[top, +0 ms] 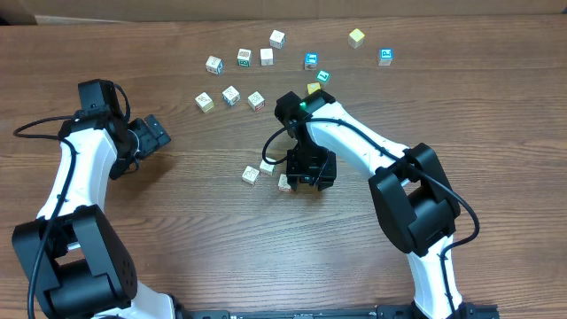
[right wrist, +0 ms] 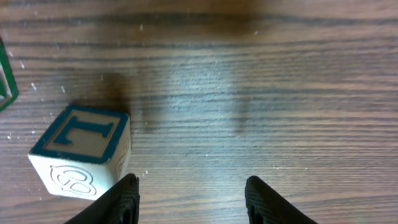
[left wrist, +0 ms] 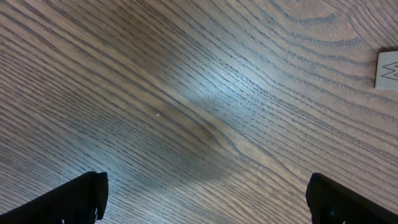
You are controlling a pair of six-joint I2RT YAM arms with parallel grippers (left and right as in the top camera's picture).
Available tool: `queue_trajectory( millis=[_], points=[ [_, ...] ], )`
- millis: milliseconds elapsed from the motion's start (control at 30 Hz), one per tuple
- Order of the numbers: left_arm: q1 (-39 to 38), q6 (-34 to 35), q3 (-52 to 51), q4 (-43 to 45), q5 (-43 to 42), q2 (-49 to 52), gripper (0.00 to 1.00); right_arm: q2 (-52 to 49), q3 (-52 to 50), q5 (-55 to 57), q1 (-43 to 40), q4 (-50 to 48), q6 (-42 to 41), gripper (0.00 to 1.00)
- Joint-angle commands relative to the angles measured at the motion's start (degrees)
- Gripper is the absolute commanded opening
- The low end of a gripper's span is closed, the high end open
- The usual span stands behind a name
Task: Form a circle
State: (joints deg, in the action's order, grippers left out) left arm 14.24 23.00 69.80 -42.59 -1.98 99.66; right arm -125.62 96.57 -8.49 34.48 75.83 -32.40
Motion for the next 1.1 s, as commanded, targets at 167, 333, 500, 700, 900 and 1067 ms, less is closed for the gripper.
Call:
queue_trajectory(
  millis=[167,333,500,700,900,1067],
  points=[
    [-0.1,0.3,0.2,0.0,-0.5,0.4,1.00,1.9,-0.5,5.5,-1.2,-4.3,-0.9,0.52],
    [-0.1,0.3,0.2,0.0,-0.4,0.4,1.00,1.9,-0.5,5.4,-1.2,-6.5,-0.9,0.52],
    [-0.1,0.3,0.2,0.0,-0.4,0.4,1.00,1.9,-0.5,2.3,-0.4,-6.6,-0.9,0.52],
    [-0.1,0.3,0.2,0.0,-0.5,0.4,1.00,1.9,-0.5,2.2,0.4,-6.6,-2.4,0.52],
    [-0.1,0.4,0.2,0.0,-0.4,0.4,1.00,1.9,-0.5,2.3,0.5,-6.4,-2.4,0.52],
    [-0.1,0.3,0.2,0.0,-0.5,0.4,1.00,1.9,-0.5,10.2,-0.4,-4.3,-2.4,0.61]
  ],
)
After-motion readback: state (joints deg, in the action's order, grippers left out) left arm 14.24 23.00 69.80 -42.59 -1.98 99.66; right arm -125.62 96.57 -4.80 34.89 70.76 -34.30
